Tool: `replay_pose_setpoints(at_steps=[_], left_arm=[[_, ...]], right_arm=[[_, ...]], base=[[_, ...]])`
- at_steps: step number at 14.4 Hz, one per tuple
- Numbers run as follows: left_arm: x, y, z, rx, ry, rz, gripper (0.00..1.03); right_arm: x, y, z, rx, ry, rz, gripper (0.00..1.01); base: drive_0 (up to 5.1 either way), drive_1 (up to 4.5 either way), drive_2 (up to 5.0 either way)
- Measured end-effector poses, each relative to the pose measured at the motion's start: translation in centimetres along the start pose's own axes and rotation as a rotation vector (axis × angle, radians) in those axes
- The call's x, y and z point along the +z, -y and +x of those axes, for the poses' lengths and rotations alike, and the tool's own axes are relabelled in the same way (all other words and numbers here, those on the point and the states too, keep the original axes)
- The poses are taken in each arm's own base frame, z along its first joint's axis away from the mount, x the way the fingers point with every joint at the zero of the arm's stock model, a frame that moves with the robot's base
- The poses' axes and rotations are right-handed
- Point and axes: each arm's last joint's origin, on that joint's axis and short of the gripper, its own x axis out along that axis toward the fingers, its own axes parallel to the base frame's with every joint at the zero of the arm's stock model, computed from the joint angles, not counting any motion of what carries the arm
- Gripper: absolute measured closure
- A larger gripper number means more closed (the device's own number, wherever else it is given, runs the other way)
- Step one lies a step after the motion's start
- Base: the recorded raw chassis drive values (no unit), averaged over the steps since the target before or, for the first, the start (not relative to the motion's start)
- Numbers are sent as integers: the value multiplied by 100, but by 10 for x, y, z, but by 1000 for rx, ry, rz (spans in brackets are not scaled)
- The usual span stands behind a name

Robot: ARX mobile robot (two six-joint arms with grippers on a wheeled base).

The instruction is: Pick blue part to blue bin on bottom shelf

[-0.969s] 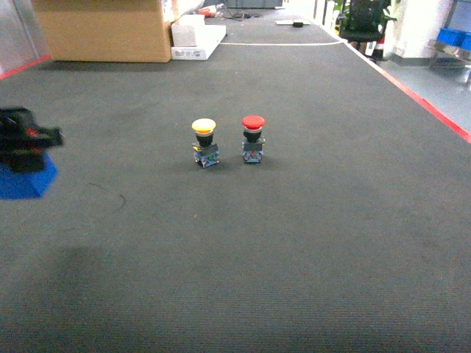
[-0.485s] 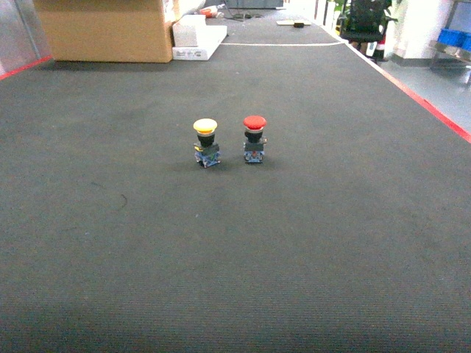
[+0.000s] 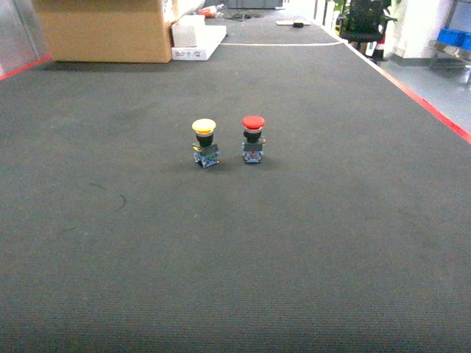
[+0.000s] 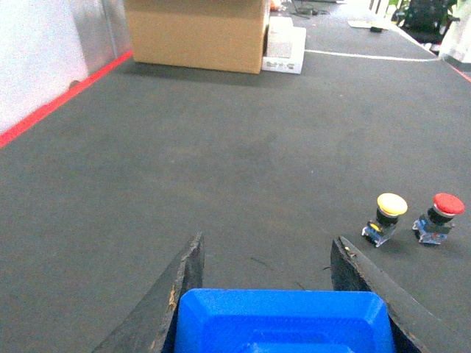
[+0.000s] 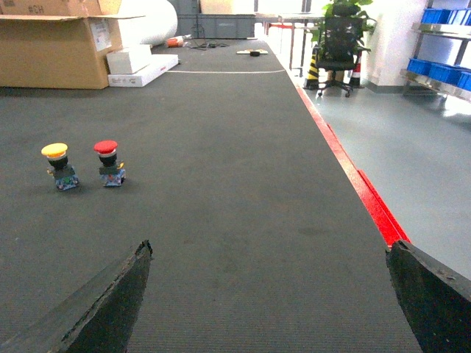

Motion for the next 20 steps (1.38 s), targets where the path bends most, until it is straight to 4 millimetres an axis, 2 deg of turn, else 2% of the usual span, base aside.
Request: replay_pose_setpoints(at_steps=[5,6,7,15,20], left_arm=[[5,0,-27,22,29,-6,60],[5,-2,-44,29,26,-23,60],[-9,-10,-74,40,8,-41,60],[-9,-11,-73,51,18,-26,60],[-10,-11,-71,52,2,-23,60]], right_arm=[[0,0,0,0,0,0,3],[0,0,0,0,0,0,3],[0,0,0,0,0,0,3],[0,0,0,0,4,0,3],[0,0,0,0,0,0,3]], base=[[0,0,0],[0,0,0],[0,0,0],[0,0,0],[-142,-142,-142]])
